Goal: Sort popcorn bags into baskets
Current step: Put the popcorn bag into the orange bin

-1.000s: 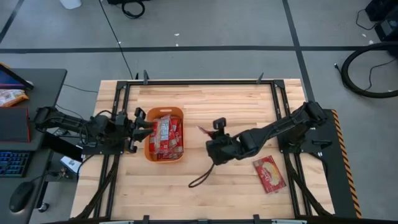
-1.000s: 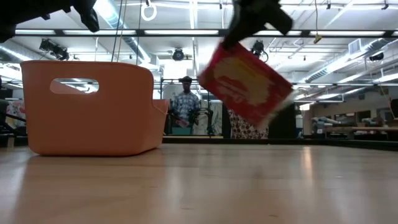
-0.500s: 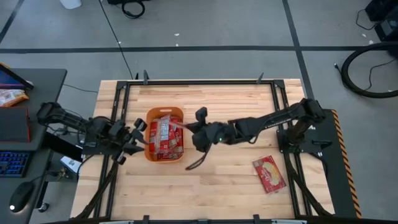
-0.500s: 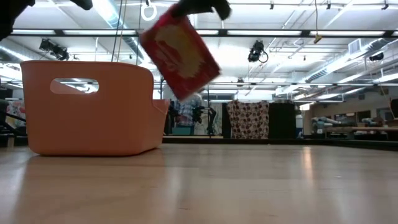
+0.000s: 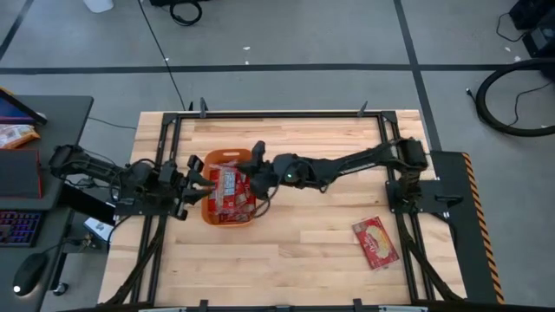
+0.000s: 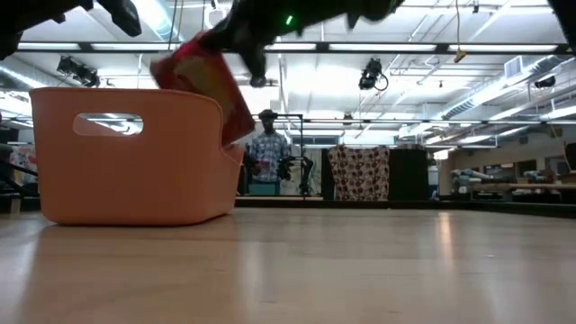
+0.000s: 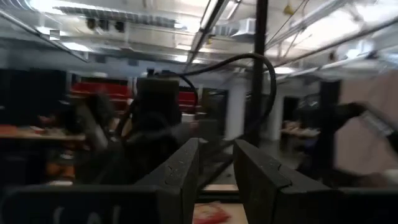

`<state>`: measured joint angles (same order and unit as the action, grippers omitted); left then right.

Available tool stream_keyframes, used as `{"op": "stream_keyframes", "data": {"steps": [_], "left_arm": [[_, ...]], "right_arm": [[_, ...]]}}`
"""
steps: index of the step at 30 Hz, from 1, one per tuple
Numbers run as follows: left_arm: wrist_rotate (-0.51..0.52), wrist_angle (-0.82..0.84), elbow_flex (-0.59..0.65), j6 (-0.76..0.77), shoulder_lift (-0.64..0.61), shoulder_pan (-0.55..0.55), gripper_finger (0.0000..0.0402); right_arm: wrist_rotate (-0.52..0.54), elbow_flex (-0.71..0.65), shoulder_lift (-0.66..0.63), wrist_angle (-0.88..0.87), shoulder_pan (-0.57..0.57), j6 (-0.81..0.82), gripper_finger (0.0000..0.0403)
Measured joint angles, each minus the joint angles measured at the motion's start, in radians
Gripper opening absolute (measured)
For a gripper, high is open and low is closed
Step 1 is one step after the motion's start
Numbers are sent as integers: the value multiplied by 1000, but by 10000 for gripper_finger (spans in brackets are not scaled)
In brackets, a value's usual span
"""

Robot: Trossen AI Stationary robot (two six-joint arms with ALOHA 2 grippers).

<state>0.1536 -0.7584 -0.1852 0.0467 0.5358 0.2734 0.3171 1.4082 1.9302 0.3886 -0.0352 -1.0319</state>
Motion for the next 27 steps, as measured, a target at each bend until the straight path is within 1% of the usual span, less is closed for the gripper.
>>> {"op": "stream_keyframes", "data": {"steps": [3, 5, 8, 9, 11, 15, 19, 21, 23, 27], "left_arm": [[6, 4, 0, -97, 1, -9, 105], [6, 9, 0, -121, 1, -9, 105], [8, 6, 0, -137, 0, -9, 105], [8, 5, 0, -144, 0, -9, 105], [11, 3, 0, -168, 0, -9, 105], [18, -9, 0, -195, 0, -9, 105], [19, -20, 0, -196, 0, -9, 105], [19, -30, 0, -196, 0, -8, 105], [19, -32, 0, -197, 0, -9, 105], [29, -39, 0, -200, 0, -8, 105]], "right_arm": [[-98, 0, 47, 49, 39, 36, 9], [-146, 0, 79, 76, 54, 51, 10], [-216, 0, 116, 124, 46, 50, 10], [-240, -1, 117, 115, 41, 50, 10], [-325, 2, 134, 142, 32, 68, 10], [-439, 1, 165, 125, 14, 122, 11], [-478, 1, 196, 81, 3, 155, 22], [-489, 0, 199, 30, 2, 185, 32], [-510, 0, 199, -11, 3, 203, 46], [-492, 0, 193, -32, 4, 219, 83]]}}
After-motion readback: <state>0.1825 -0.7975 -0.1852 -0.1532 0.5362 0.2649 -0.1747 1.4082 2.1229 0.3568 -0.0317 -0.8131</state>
